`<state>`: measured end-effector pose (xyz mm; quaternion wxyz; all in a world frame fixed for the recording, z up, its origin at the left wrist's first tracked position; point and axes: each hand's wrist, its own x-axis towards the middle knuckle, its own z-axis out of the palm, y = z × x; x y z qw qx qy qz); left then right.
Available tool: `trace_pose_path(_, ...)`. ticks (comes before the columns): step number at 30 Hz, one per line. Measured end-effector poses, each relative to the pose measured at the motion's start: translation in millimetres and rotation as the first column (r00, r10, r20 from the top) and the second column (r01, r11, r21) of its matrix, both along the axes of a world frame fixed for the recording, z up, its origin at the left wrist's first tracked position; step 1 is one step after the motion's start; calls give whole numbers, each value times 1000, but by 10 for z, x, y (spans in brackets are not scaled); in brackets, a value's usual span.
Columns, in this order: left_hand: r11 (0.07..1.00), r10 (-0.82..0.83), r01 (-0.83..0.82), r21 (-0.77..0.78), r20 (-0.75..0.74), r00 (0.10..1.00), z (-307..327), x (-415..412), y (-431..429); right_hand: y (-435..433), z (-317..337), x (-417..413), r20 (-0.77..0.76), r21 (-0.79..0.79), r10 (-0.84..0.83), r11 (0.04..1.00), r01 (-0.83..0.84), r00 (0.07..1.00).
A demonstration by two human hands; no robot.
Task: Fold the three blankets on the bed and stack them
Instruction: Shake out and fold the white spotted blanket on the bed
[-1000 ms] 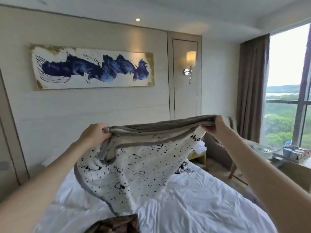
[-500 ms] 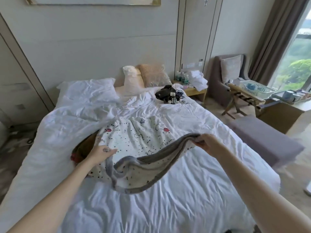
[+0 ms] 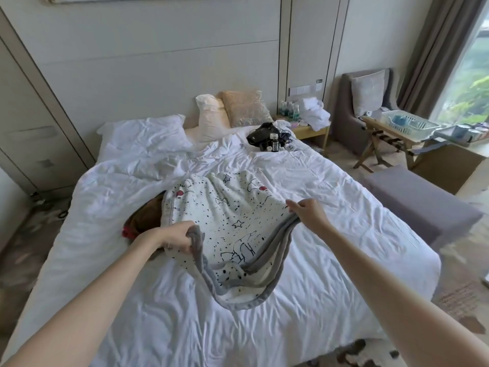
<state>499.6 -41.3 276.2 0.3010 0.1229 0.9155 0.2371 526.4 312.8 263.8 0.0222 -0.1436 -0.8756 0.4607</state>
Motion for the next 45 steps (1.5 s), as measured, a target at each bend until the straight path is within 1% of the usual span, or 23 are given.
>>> trace_pose_path(2,1000,10,-8,17,-89,996,68,-108,84,-53,-14,-76,-36,114,-21,993,25,999)
trace_pose_path(5,999,16,-8,33,-238,971,217,-298,197,-161,55,-163,-82,236,96,969,-74,992)
trace_pose_path(7,993,3,33,116,-296,955,309,-410,309,-246,120,-231,-149,293,185,946,-136,971)
trace_pose_path(9,972,19,63,225,-343,939,383,-502,437,-342,215,-325,-206,280,249,942,-187,947)
trace_pose_path(11,948,23,96,305,-366,930,436,-581,568,-453,330,-421,-245,233,296,943,-240,923)
trace_pose_path(14,888,-3,149,435,-319,948,493,-662,756,-645,489,-557,-297,185,349,934,-305,889)
trace_pose_path(16,839,10,159,521,-306,952,534,-716,852,-764,569,-619,-335,178,387,922,-345,859)
trace_pose_path(18,825,7,188,532,-342,940,572,-804,894,-837,640,-668,-353,204,414,909,-363,839)
trace_pose_path(20,828,-38,219,516,-338,940,603,-906,881,-846,687,-725,-368,195,410,912,-362,835)
trace_pose_path(23,864,-93,240,442,-330,939,629,-1024,865,-855,687,-775,-410,179,380,925,-336,829)
trace_pose_path(26,891,-75,232,391,-378,923,608,-1102,892,-887,588,-826,-450,163,317,948,-272,835)
trace_pose_path(28,891,-79,245,382,-402,912,599,-1123,884,-858,491,-878,-391,172,303,952,-255,869)
trace_pose_path(31,857,-74,263,443,-398,914,608,-1153,814,-781,292,-949,-205,218,329,934,-285,922)
trace_pose_path(33,828,-88,282,485,-385,919,651,-1165,776,-784,128,-966,-128,175,298,946,-274,946)
trace_pose_path(36,803,-108,295,517,-361,926,741,-1189,711,-785,-87,-988,-83,172,219,964,-202,972)
trace_pose_path(39,810,-51,245,533,-353,934,793,-1264,533,-660,-248,-1016,-29,167,105,981,-98,994)
trace_pose_path(43,797,23,193,573,-348,937,796,-1311,306,-481,-401,-1052,40,274,-18,962,7,999)
trace_pose_path(45,791,75,159,590,-352,933,779,-1351,226,-427,-466,-1080,61,289,-89,955,67,994)
